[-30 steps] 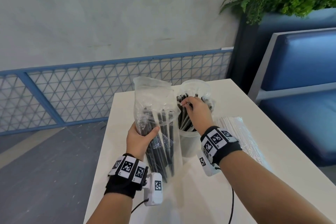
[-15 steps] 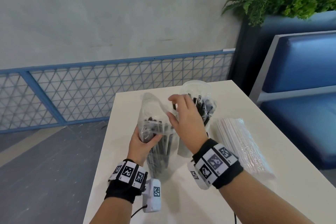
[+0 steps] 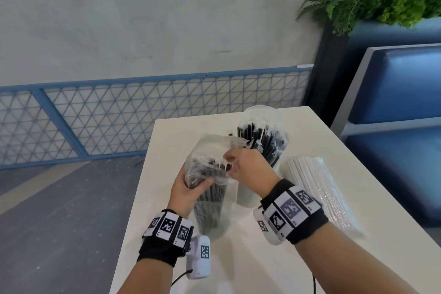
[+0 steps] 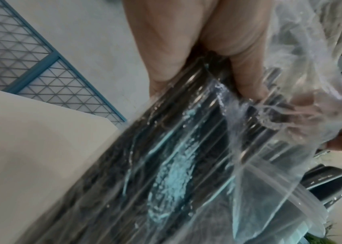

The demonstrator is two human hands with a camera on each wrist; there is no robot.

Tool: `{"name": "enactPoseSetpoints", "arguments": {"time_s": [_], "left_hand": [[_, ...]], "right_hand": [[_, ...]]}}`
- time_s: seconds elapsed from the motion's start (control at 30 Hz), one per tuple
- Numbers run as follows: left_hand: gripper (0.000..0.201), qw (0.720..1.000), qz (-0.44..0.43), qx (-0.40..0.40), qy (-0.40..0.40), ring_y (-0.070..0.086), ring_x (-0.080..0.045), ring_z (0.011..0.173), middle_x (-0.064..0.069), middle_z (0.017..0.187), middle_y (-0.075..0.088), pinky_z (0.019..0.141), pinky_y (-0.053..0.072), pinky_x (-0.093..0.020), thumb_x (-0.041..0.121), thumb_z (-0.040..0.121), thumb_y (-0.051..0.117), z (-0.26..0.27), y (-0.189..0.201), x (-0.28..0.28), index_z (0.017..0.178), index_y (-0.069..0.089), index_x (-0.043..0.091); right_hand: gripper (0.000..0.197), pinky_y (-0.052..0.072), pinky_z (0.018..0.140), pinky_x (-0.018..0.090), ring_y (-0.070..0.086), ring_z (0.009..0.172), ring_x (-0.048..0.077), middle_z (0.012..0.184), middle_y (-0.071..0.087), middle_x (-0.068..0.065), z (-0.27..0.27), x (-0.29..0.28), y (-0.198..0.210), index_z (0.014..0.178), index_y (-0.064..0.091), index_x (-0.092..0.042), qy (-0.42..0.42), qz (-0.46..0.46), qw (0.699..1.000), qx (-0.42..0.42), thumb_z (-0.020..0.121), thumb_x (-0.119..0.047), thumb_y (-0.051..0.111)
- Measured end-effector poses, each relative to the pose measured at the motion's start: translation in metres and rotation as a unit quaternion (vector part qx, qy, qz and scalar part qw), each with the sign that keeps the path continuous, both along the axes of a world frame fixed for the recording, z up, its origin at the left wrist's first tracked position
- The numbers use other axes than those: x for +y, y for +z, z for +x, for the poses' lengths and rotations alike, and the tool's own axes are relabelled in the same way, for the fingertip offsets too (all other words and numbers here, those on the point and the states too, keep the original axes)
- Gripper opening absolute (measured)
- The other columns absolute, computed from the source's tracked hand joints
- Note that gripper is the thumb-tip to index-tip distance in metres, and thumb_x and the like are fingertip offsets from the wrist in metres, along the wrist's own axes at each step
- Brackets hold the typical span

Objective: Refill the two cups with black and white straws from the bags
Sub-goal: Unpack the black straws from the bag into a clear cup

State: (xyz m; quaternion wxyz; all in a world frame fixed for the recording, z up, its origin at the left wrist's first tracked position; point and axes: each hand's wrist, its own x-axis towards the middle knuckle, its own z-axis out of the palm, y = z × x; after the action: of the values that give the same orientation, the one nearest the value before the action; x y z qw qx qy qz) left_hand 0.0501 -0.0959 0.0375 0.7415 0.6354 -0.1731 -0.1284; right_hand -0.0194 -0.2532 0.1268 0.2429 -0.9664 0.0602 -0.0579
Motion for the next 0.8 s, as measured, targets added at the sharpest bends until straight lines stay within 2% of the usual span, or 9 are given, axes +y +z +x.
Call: {"name": "enactPoseSetpoints", "arguments": {"time_s": [0.1,0.2,0.3,0.37,0.43,0.5,0.57,0.7,0.8], "left_hand": [[0.048,1.0,-0.002,0.014,-0.022,0.066,-0.026,0.099,-0.012,0.105,0.068,0.089,0.053,-0.04,0.002,0.067,0.077,0.001,-0.001,0.001,0.11,0.058,0.013],[0.07,0.996,-0.001,0.029,-0.083,0.062,-0.031,0.112,-0.018,0.118,0.064,0.094,0.051,-0.043,0.007,0.063,0.079,0.004,-0.006,0.004,0.125,0.049,0.005],[0.093,0.989,-0.002,0.05,-0.141,0.064,-0.024,0.109,-0.015,0.119,0.063,0.083,0.055,-0.031,0.018,0.053,0.09,0.003,-0.009,0.007,0.131,0.042,0.007],[0.101,0.985,0.014,0.057,-0.161,0.067,-0.019,0.101,-0.012,0.113,0.065,0.076,0.055,-0.027,0.024,0.045,0.092,0.001,-0.009,0.008,0.13,0.042,0.004],[0.093,0.983,0.045,0.046,-0.174,0.068,-0.018,0.095,-0.012,0.106,0.067,0.074,0.055,-0.026,0.019,0.045,0.092,-0.001,-0.006,0.008,0.125,0.046,0.001],[0.064,0.98,0.056,0.033,-0.188,0.069,-0.017,0.089,-0.007,0.095,0.073,0.074,0.055,-0.026,-0.005,0.059,0.081,-0.002,-0.004,0.01,0.116,0.053,0.003],[0.05,0.976,0.066,0.032,-0.203,0.071,-0.015,0.082,-0.003,0.086,0.075,0.07,0.056,-0.025,-0.026,0.067,0.065,-0.004,-0.002,0.012,0.106,0.057,0.004],[0.045,0.972,0.117,0.025,-0.202,0.071,-0.01,0.078,0.002,0.08,0.075,0.067,0.056,-0.023,-0.021,0.064,0.063,-0.003,0.0,0.011,0.102,0.058,0.004],[0.039,0.962,0.191,-0.017,-0.192,0.069,-0.006,0.079,0.004,0.077,0.074,0.071,0.054,-0.022,-0.021,0.071,0.064,-0.001,0.002,0.011,0.096,0.06,0.008]], "right_hand": [[0.05,0.039,0.077,0.005,0.064,0.095,0.014,0.118,0.066,0.005,-0.002,0.0,-0.003,0.125,0.056,-0.01,0.028,0.076,0.997,0.014,0.077,-0.008,0.068],[0.054,0.038,0.07,0.005,0.057,0.086,0.008,0.111,0.066,0.007,-0.004,0.004,-0.017,0.125,0.055,-0.013,0.034,0.103,0.994,-0.019,0.074,-0.01,0.072],[0.059,0.029,0.088,0.008,0.051,0.11,0.013,0.125,0.059,0.009,-0.006,0.008,-0.032,0.126,0.053,-0.007,0.048,0.108,0.991,-0.059,0.073,-0.017,0.076],[0.062,0.024,0.1,0.01,0.041,0.117,0.01,0.133,0.051,0.01,-0.007,0.013,-0.039,0.126,0.053,-0.002,0.064,0.121,0.986,-0.097,0.072,-0.019,0.077],[0.062,0.029,0.107,0.021,0.037,0.117,0.009,0.134,0.049,0.011,-0.007,0.018,-0.043,0.128,0.05,-0.001,0.085,0.143,0.981,-0.097,0.075,-0.018,0.075],[0.065,0.032,0.105,0.022,0.041,0.119,0.008,0.135,0.05,0.011,-0.007,0.021,-0.043,0.134,0.044,-0.003,0.108,0.2,0.973,-0.031,0.078,-0.028,0.068],[0.074,0.037,0.105,0.027,0.047,0.121,0.012,0.136,0.052,0.009,-0.006,0.022,-0.043,0.138,0.038,-0.007,0.115,0.257,0.96,0.008,0.073,-0.038,0.056],[0.068,0.043,0.101,0.03,0.052,0.117,0.013,0.127,0.056,0.007,-0.005,0.023,-0.044,0.135,0.036,-0.014,0.102,0.307,0.946,-0.011,0.072,-0.026,0.058],[0.062,0.048,0.098,0.04,0.059,0.11,0.026,0.119,0.058,0.015,-0.008,0.024,-0.045,0.128,0.041,-0.01,0.087,0.37,0.924,-0.024,0.071,-0.018,0.065]]}}
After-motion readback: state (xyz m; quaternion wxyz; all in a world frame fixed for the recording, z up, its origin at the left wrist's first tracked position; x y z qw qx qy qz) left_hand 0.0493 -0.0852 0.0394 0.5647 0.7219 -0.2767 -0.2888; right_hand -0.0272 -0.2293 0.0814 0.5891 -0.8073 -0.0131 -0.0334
